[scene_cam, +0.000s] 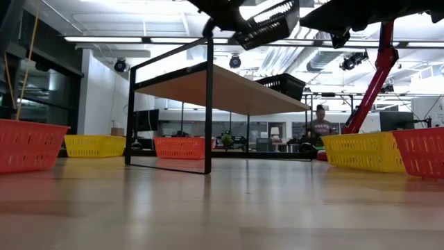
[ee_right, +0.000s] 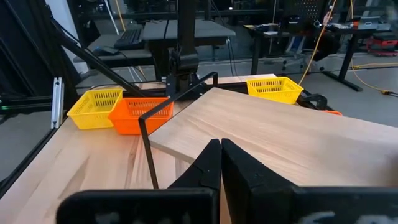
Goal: Stack baskets on shelf by color
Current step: Stack the black basket on top of the black baskets on the shelf
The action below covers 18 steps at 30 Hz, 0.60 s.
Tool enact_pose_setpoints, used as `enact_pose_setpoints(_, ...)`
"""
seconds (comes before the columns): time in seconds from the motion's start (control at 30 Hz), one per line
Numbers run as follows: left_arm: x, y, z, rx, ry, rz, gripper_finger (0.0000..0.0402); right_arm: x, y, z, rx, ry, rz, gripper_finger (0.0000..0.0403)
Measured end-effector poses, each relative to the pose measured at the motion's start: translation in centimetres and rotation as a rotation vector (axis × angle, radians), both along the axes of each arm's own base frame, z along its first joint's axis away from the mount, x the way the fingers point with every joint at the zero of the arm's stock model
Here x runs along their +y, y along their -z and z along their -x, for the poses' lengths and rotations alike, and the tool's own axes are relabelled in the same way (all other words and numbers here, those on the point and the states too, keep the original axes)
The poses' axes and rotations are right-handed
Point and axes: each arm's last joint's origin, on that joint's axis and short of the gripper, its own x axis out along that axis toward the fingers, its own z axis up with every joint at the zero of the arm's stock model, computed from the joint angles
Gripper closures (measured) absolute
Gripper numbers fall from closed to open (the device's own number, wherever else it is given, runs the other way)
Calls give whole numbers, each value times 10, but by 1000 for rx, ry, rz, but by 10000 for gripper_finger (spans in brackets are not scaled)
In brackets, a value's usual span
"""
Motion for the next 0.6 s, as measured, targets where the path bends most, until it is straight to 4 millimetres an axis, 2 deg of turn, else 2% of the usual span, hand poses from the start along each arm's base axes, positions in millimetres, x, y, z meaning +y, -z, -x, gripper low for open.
enact_pose_setpoints(0.27,22,20,-21,71,-65,31,401,0,0,0,0,1,0,402)
enact_pose_setpoints(0.47,41,33,-18,99,-118,63,401,-1,0,0,-2,18,-5,402)
enact_pose_setpoints(0.6,49,33,-13,102,-122,73,401,-1,0,0,-2,34,-3,402)
